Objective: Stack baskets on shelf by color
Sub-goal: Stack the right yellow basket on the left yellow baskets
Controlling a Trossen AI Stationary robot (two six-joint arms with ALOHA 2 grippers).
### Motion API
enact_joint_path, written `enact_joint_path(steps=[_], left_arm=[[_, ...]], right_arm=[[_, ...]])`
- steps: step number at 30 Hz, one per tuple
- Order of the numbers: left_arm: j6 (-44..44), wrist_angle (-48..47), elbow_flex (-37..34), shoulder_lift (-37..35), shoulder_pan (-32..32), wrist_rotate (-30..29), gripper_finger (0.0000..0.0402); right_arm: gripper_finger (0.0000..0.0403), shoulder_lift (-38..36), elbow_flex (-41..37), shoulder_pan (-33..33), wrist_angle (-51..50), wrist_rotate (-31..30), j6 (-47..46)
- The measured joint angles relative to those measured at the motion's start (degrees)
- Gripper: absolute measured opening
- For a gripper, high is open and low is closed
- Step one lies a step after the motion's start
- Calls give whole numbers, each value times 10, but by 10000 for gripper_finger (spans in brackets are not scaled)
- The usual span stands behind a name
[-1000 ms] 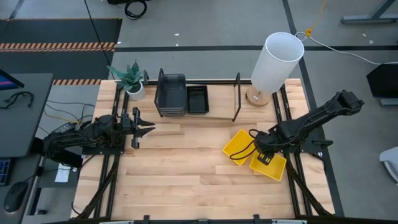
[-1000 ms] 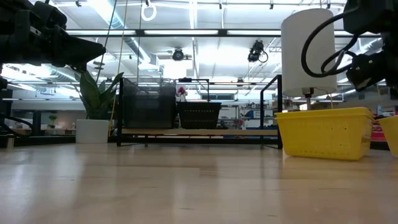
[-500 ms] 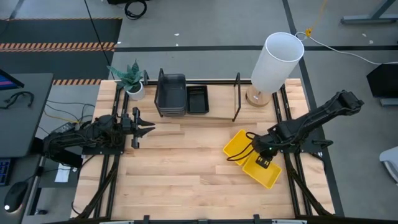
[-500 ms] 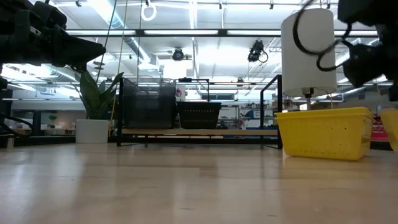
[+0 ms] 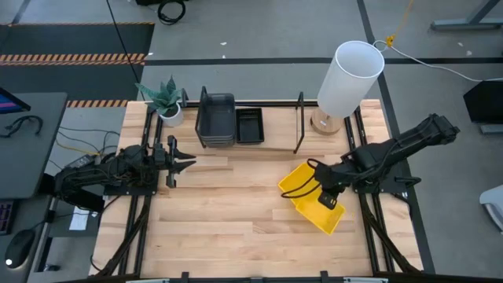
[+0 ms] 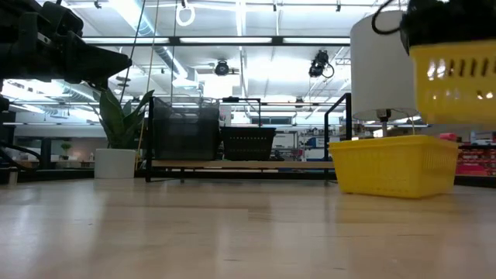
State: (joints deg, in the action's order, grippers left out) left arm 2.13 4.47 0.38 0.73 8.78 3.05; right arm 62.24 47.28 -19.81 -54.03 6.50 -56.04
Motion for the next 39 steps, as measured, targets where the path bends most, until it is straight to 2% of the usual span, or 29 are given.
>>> enact_joint_path(steps=[11,22,27,30,39], left_arm=[[0,0,0,0,0,0,80],[0,0,0,0,0,0,85],[0,0,0,0,0,0,85],[0,0,0,0,0,0,80],[0,0,0,0,0,0,86]], right_arm=[[13,1,90,10,-79,-142,33],[12,61,167,50,-133,-195,117],[13,110,204,69,-166,-250,211],[16,139,218,74,-169,-271,300],[16,214,224,75,-170,-243,525]])
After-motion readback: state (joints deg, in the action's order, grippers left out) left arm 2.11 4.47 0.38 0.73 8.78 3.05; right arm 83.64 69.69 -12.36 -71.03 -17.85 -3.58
